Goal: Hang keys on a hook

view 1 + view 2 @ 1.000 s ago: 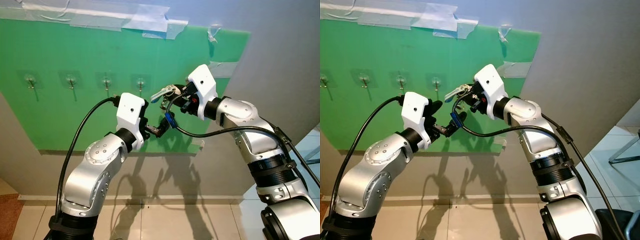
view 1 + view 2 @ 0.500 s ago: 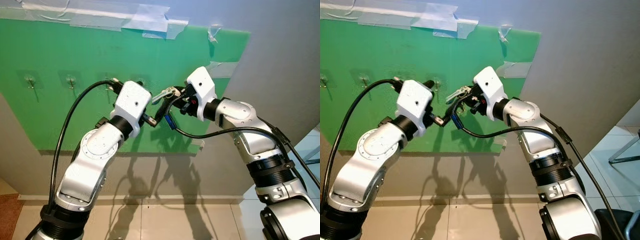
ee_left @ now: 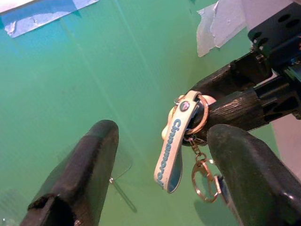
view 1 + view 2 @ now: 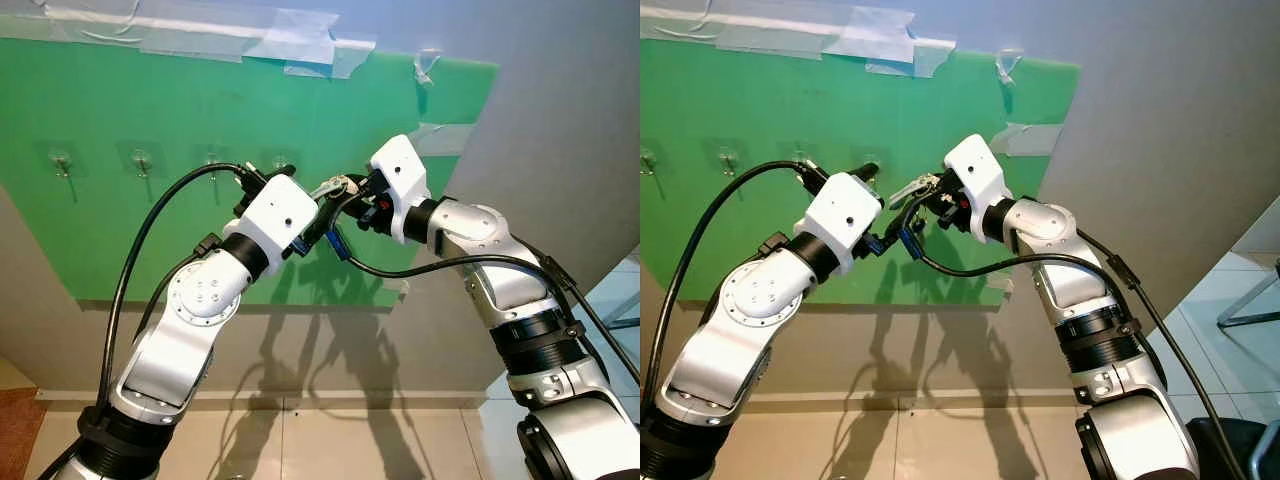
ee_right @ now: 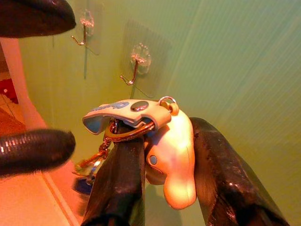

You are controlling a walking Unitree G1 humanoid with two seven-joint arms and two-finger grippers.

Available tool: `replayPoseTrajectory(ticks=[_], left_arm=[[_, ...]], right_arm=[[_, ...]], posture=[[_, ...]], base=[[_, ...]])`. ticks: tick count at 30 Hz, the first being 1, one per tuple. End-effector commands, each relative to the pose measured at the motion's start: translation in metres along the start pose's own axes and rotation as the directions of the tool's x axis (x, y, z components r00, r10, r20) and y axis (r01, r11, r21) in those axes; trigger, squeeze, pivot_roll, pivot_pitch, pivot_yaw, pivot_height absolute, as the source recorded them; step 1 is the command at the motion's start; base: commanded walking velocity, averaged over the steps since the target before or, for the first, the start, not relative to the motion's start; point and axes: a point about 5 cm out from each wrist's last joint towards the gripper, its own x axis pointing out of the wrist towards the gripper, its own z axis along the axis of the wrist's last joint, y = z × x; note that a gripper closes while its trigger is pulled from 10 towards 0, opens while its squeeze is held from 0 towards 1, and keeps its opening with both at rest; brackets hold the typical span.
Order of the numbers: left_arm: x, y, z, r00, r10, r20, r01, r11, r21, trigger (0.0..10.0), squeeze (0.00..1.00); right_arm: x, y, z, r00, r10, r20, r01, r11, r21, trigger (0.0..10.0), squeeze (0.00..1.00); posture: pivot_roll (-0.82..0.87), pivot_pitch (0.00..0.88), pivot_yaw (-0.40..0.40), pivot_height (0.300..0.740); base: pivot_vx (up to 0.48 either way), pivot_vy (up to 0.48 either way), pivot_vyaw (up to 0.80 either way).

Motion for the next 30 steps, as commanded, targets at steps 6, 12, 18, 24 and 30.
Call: replayPoseTrajectory(ticks=[6,12,18,24,30], left_arm=[[0.004,0.001,0.003,1.0,-0.014,0.014,0.014,0.999,0.03,6.4,0.0],[0.007,0.002,0.001,1.0,-0.011,0.016,0.011,0.999,0.038,8.9,0.0],[0.008,0.003,0.0,1.0,-0.009,0.015,0.009,0.999,0.044,9.8,0.0],[0.009,0.006,0.0,1.0,0.01,0.026,-0.011,0.999,0.044,10.0,0.0],[0.011,0.007,0.003,0.998,0.026,0.053,-0.028,0.998,0.048,10.0,0.0]], right_arm=[[0.0,0.0,0.013,0.999,0.007,0.041,-0.007,1.0,0.001,0.0,0.0],[0.0,0.002,0.02,0.998,0.013,0.064,-0.014,1.0,0.009,0.0,0.0],[0.001,0.005,0.023,0.997,0.022,0.076,-0.023,1.0,0.019,0.0,0.0],[0.0,0.005,0.023,0.998,0.025,0.063,-0.024,1.0,-0.016,0.0,0.0],[-0.001,0.006,0.024,0.999,0.032,0.033,-0.028,0.991,-0.128,0.0,0.0]], posture=[[-0.07,0.0,-0.042,0.74],[-0.07,0.0,-0.036,0.74],[-0.07,0.0,-0.034,0.74],[-0.07,0.0,-0.038,0.74],[-0.07,0.0,-0.042,0.74]], base=[[0.0,0.0,0.0],[0.0,0.0,0.0],[0.0,0.0,0.0],[0.0,0.0,0.0],[0.0,0.0,0.0]])
